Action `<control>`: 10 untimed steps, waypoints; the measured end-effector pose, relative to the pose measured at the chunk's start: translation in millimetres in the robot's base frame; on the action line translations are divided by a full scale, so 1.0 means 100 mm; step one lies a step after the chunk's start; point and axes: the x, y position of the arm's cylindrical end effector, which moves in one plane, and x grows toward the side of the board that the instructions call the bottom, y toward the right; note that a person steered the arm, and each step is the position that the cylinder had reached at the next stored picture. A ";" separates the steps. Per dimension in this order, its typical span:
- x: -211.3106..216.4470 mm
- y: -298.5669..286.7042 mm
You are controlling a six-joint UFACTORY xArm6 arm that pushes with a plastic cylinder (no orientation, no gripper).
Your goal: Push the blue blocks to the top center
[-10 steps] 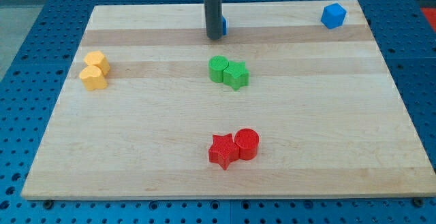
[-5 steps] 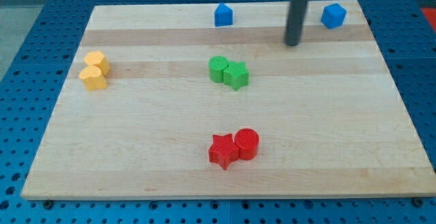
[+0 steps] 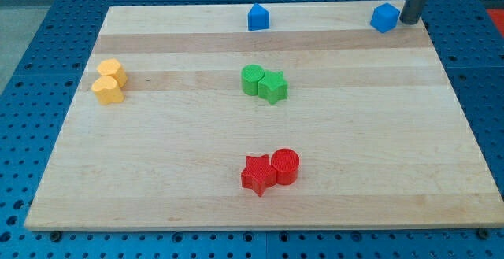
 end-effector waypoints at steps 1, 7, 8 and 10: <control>-0.02 0.00; -0.02 -0.29; -0.01 -0.44; 0.18 -0.68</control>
